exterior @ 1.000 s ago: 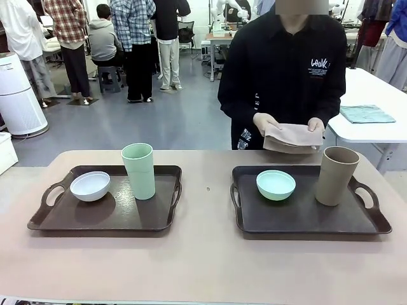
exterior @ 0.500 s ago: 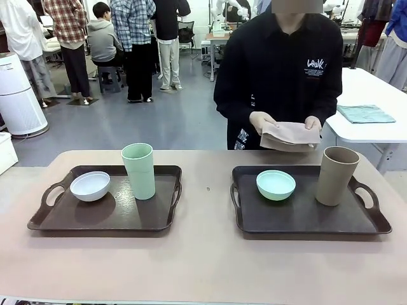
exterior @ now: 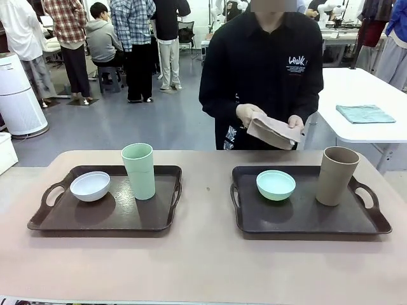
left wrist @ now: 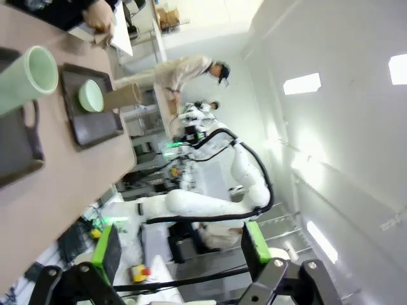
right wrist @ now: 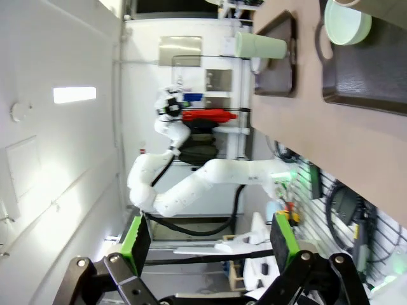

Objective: Set up a tray with a mat and arrange the tableware.
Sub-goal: Pick up the Picnic Bowl and Reusable plastic cup from the Handle tray in front of the human's position and hold them in the air.

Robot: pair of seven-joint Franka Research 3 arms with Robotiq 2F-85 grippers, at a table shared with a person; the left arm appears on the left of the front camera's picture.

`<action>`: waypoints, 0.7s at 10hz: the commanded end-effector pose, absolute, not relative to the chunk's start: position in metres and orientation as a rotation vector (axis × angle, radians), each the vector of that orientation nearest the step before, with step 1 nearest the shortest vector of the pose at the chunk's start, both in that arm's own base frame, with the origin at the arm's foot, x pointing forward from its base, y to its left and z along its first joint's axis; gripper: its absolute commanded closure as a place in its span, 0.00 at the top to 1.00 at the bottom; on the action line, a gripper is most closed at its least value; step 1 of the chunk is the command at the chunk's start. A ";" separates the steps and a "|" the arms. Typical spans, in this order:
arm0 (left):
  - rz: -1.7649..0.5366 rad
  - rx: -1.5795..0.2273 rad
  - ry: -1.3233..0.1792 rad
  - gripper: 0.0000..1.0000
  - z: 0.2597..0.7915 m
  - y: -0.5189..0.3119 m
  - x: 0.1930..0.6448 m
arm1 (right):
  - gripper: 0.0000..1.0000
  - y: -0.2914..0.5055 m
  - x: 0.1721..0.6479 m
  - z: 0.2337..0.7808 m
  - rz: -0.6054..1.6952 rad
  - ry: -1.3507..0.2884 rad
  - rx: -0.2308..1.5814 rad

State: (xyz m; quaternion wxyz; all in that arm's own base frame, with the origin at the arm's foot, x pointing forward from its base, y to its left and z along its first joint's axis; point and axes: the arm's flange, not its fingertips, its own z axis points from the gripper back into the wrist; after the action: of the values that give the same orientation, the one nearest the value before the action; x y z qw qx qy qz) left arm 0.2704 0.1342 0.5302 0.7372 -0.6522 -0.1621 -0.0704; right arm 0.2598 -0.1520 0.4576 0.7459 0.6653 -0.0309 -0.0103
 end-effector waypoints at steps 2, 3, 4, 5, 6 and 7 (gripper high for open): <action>-0.498 -1.010 -0.620 1.00 0.627 0.060 0.254 | 1.00 -0.147 0.260 0.527 0.226 -0.147 1.082; -0.653 -0.806 -0.679 1.00 0.650 0.016 0.251 | 1.00 -0.148 0.271 0.546 0.487 -0.173 0.974; -0.797 -0.611 -0.750 1.00 0.658 -0.031 0.248 | 1.00 -0.156 0.283 0.556 0.634 -0.164 1.070; -0.529 -1.084 -0.536 1.00 0.645 0.047 0.243 | 1.00 -0.142 0.259 0.539 0.238 -0.104 1.107; -0.529 -1.084 -0.536 1.00 0.645 0.047 0.243 | 1.00 -0.142 0.259 0.539 0.238 -0.104 1.107; -0.529 -1.084 -0.536 1.00 0.645 0.047 0.243 | 1.00 -0.142 0.259 0.539 0.238 -0.104 1.107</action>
State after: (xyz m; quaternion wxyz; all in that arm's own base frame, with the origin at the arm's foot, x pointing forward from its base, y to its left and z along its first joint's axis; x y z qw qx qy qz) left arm 0.2404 0.0304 0.6482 0.7972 -0.4798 -0.2569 -0.2611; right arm 0.2623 -0.1445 0.5453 0.8462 0.5098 -0.0439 0.1488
